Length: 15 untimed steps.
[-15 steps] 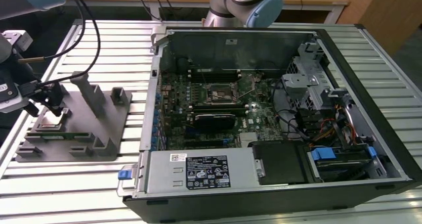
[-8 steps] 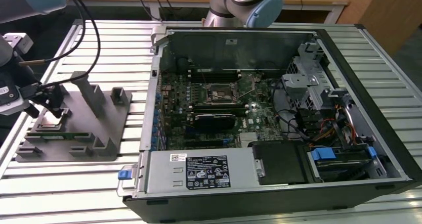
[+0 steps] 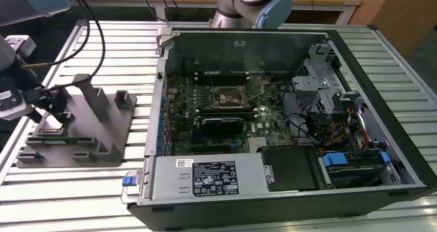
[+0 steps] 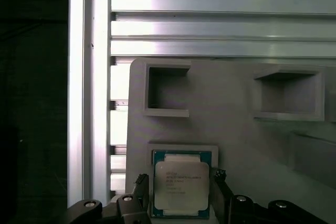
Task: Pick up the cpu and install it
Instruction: 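Pick up the cpu and move it towards the insertion slot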
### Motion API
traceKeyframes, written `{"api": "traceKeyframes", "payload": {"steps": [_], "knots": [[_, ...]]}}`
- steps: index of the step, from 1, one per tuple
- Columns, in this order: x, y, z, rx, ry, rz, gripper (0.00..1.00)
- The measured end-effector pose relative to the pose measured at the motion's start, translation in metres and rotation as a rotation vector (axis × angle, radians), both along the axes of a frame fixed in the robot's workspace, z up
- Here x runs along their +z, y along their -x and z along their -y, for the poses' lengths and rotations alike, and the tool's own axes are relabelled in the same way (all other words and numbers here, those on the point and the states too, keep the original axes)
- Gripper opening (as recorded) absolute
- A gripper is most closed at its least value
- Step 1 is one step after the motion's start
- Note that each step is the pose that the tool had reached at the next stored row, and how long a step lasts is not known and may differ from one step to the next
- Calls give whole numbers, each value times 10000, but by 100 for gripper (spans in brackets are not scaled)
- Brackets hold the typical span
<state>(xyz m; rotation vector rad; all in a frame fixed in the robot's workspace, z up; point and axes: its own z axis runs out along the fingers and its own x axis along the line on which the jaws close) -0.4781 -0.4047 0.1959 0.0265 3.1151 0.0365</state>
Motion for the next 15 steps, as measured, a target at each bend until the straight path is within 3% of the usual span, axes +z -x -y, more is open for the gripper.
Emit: {"api": "traceKeyframes", "payload": {"steps": [7, 9, 15], "knots": [[-4, 0, 0, -17, 1, -1, 59], [-7, 0, 0, -63, -1, 1, 66], [-6, 0, 0, -67, 0, 0, 66]]}}
